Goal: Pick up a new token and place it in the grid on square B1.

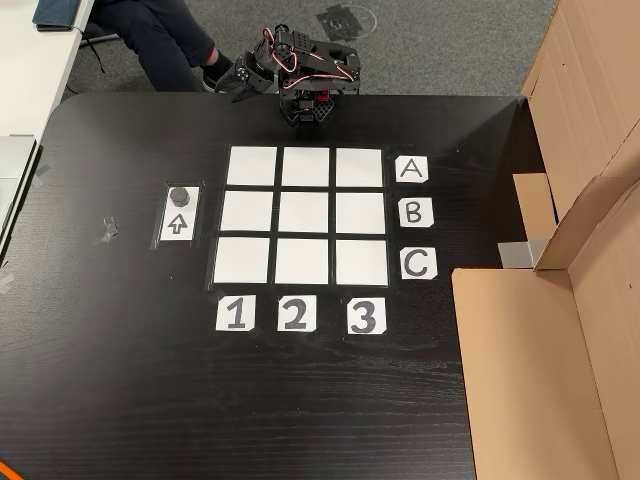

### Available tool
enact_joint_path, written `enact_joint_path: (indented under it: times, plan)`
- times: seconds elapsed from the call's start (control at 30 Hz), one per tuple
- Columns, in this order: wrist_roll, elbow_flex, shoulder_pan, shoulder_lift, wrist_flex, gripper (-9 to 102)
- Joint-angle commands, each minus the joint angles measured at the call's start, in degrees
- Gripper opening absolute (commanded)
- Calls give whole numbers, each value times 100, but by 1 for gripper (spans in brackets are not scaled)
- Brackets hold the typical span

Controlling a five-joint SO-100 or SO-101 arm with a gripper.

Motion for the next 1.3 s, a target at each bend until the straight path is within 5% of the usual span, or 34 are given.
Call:
enact_joint_path:
  times: [0.0, 0.73, 1.27]
  plan:
    - [-97, -18, -53, 9, 26, 13]
    - [-141, -501, -53, -1354, -527, 14]
    - [-264, -3753, -457, -4808, -422, 16]
